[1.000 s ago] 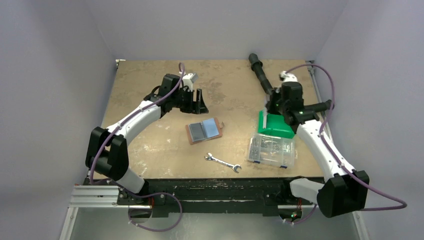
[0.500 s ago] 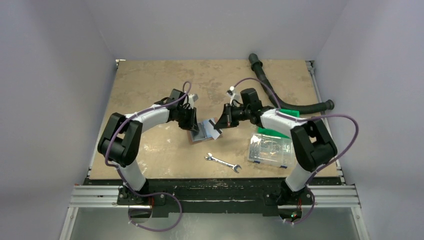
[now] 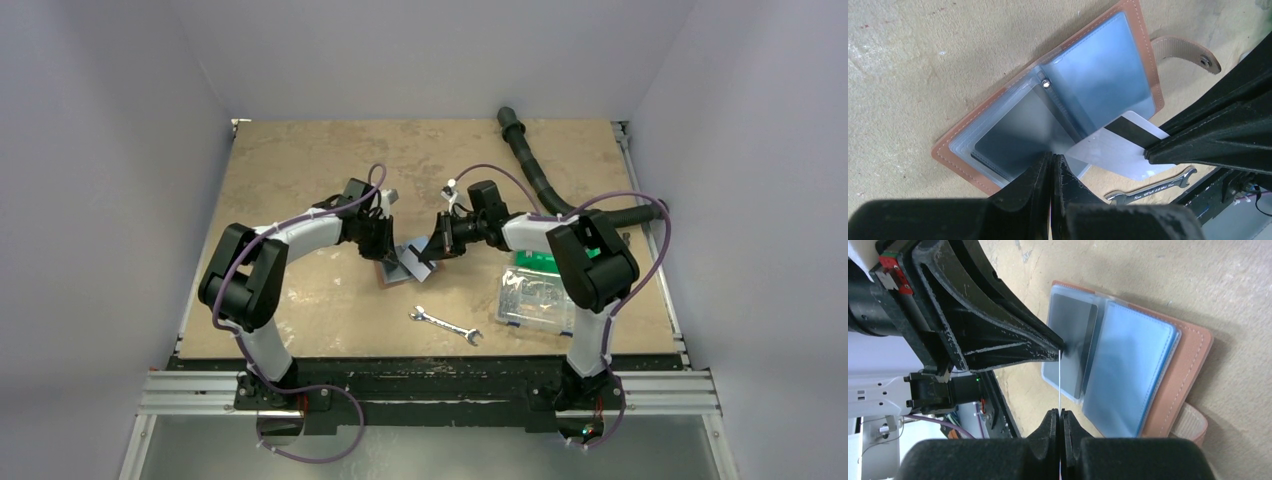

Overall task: Put the credit cards into the card holder
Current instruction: Insert the credit card into the card holder.

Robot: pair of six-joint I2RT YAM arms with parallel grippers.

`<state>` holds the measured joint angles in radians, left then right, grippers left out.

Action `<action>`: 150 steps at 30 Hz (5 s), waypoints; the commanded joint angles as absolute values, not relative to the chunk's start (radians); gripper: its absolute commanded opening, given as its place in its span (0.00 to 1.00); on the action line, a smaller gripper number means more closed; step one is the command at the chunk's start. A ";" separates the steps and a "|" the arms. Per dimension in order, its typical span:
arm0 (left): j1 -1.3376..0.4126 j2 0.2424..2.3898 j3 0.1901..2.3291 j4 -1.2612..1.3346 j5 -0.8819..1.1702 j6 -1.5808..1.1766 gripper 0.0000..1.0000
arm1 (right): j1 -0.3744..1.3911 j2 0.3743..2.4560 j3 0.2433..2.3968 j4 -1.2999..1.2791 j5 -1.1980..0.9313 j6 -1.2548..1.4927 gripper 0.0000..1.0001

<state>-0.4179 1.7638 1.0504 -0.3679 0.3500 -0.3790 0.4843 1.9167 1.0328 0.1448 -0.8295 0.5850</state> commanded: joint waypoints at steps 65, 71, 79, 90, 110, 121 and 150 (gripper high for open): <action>-0.411 1.792 1.035 -0.449 0.206 -0.304 0.00 | 0.495 2.131 1.048 0.698 -0.845 0.870 0.00; -0.412 1.787 1.035 -0.447 0.206 -0.304 0.00 | 0.501 2.129 1.001 0.781 -0.821 0.921 0.00; -0.387 1.679 1.054 -0.443 0.262 -0.346 0.27 | 0.502 2.136 0.960 0.859 -0.824 0.980 0.04; -0.295 1.610 0.979 -0.434 0.257 -0.373 0.21 | 0.503 2.100 1.012 0.654 -0.797 0.840 0.19; -0.285 1.753 0.939 -0.371 0.370 -0.365 0.03 | 0.573 2.041 1.091 0.390 -0.639 0.682 0.31; -0.285 1.742 0.928 -0.373 0.371 -0.358 0.02 | 0.581 2.017 0.996 0.554 -0.614 0.813 0.31; -0.285 1.736 0.928 -0.376 0.381 -0.344 0.00 | 0.560 1.873 1.074 0.187 -0.570 0.589 0.50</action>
<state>-0.2806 1.7222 0.9493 -0.3805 0.3737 -0.3717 0.5671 1.9293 1.0531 0.2031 -0.5842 0.6048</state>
